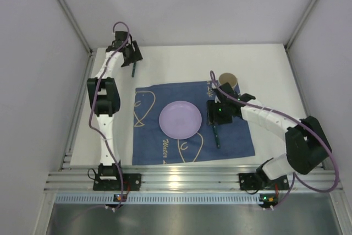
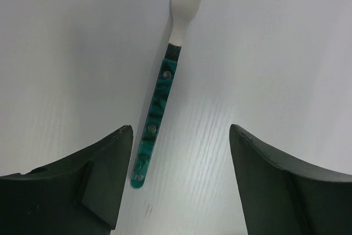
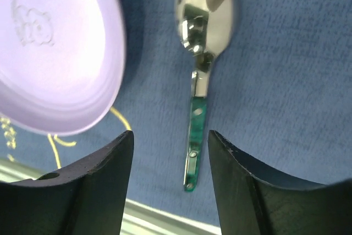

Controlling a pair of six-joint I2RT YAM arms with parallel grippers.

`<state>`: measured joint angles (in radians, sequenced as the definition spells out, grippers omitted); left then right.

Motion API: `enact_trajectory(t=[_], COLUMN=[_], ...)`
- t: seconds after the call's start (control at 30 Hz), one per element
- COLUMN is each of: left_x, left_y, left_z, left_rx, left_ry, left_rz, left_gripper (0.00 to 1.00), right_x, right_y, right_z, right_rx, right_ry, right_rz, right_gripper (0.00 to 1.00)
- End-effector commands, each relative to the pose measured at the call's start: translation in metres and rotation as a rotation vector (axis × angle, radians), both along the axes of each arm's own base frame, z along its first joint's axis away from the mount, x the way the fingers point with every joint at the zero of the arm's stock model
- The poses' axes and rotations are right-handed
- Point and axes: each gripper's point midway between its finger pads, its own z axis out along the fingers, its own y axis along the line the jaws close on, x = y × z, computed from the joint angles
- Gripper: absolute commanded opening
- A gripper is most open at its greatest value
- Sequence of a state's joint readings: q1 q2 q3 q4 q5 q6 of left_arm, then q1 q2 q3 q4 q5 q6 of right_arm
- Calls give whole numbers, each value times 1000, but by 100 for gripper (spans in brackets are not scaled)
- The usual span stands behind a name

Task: Set the dinner table for one person

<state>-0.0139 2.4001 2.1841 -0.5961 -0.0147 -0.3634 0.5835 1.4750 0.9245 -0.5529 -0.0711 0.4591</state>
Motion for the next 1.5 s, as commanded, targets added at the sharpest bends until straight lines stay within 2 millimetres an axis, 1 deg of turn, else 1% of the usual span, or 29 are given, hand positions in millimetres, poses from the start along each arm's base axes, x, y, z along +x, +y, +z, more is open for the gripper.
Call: enact_trajectory(t=[0.0,0.03,0.07,0.1,0.3,0.43,0.47,0.57,0.67,0.7,0.73,0.77,0.83,0.87,0.93,0.97,1.0,1.03,1.07,1.1,1.17,1.2,1.23,1.27,1.3,1.33,1.37,1.4,1.47], left_x=[40,47,51,57,53,37,39,35,31,30,29,31,27,28,18,12,-2,-11,-22,-46,-74,-101,-123,-153,-171,-187,-216,-230,-263], left_y=[-3,-2,-2,-1,14,22,23,22,20,18,15,11,3,2,-8,-12,-22,-26,-32,-41,-47,-49,-48,-50,-57,-59,-62,-75,-84], left_z=[18,18,-1,0,-46,-78,-75,-81,-85,-85,-81,-62,-45,-28,22,36,64,74,78,92,96,69,83,53,45,57,27,26,14], left_rx=[-27,-28,-28,-24,42,88,84,78,63,57,43,22,-19,-18,3,11,25,27,22,19,24,33,31,2,-31,-48,-72,-104,-114], left_ry=[-146,-163,-149,-163,-72,37,31,52,72,77,77,48,27,-6,-66,-82,-108,-113,-105,-101,-80,3,3,100,138,117,199,208,246], left_rz=[-19,-13,-11,-9,56,77,82,78,77,66,60,50,23,19,-8,-22,-48,-58,-76,-94,-109,-118,-115,-117,-139,-140,-133,-169,-177], left_gripper=[76,74,73,69,58,31,21,16,0,0,0,0,0,0,0,0,0,0,0,0,0,0,0,0,0,0,0,0,0], right_x=[-3,-8,-8,-9,-12,-5,-3,5,13,18,20,22,30,35,45,50,59,64,69,76,84,89,92,94,97,99,99,101,100], right_y=[10,6,3,2,-4,4,5,10,15,19,20,21,26,27,33,35,39,40,42,47,51,54,54,55,56,56,56,57,55], right_z=[45,49,50,54,52,49,48,53,60,66,66,68,76,78,88,91,103,103,107,119,128,142,146,153,166,173,178,186,196], right_rx=[58,49,37,34,-10,-11,-15,-11,-6,1,-1,-2,5,4,12,9,19,11,12,23,28,40,33,38,55,59,70,84,97], right_ry=[-82,-75,-75,-76,-50,-31,-28,-38,-52,-65,-64,-71,-96,-109,-138,-153,-184,-187,-202,-230,-255,-282,-288,-302,-331,-351,-364,-385,-406], right_rz=[67,71,75,80,96,118,122,128,135,138,141,147,153,154,158,162,159,158,157,158,164,164,159,157,153,142,131,125,102], right_gripper=[56,56,57,56,56,55,54,54,54,53,53,53,53,53,53,54,54,55,58,60,63,63,66,68,72,75,82,87,95])
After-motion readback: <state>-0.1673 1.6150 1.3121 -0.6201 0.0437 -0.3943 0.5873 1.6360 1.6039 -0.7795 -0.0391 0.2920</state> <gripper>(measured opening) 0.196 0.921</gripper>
